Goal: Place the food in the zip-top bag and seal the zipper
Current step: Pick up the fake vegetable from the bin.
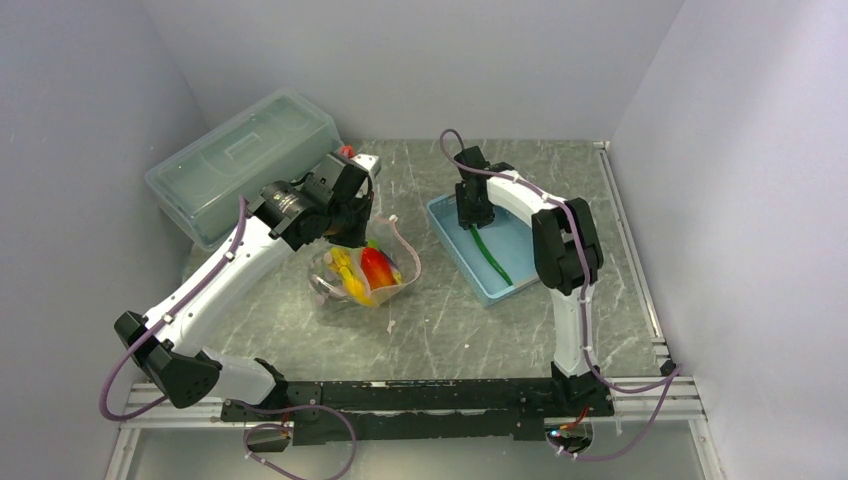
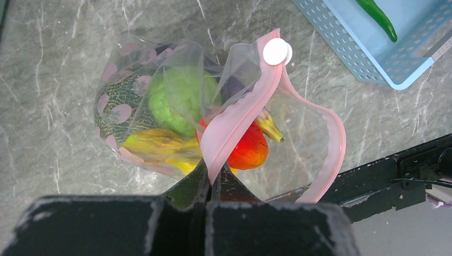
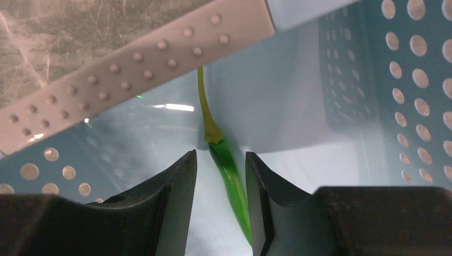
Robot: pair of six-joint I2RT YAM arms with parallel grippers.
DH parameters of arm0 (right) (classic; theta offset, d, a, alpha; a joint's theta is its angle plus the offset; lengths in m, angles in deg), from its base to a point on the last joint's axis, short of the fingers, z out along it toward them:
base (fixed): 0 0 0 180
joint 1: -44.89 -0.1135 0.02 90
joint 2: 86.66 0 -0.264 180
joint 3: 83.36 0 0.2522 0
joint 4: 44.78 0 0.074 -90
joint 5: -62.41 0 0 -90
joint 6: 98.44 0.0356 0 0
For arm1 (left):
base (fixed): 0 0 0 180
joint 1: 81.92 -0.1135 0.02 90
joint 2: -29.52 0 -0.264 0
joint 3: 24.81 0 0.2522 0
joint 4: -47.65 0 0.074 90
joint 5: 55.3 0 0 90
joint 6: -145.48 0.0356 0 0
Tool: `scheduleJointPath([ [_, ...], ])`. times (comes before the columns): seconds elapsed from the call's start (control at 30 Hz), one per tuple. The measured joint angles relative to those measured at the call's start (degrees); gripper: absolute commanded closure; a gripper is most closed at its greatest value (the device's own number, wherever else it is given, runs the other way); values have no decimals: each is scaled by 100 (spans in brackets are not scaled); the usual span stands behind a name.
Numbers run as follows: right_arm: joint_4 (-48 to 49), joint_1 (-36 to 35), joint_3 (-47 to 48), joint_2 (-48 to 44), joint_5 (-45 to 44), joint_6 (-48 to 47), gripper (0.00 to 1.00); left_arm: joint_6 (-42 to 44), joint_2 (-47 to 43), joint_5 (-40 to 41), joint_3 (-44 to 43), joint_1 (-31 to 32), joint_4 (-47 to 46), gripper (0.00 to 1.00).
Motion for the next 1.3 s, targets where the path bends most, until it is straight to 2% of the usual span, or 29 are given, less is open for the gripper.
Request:
scheduleJointPath([
  [0.23, 13, 0, 103, 170, -9, -2, 64, 20, 0, 7, 0, -17, 0, 100],
  [0.33, 13, -2, 103, 188, -22, -2, 70, 22, 0, 17, 0, -33, 0, 100],
  [0.63, 42, -2, 103, 188, -162, -11, 100, 22, 0, 20, 4, -52, 0, 100],
  [0.97, 44, -7, -13, -140, -433, 15, 100, 22, 0, 20, 4, -63, -2, 100],
  [1.3, 225, -46, -385, -1744, -763, 133, 100, 22, 0, 15, 4, -63, -7, 100],
])
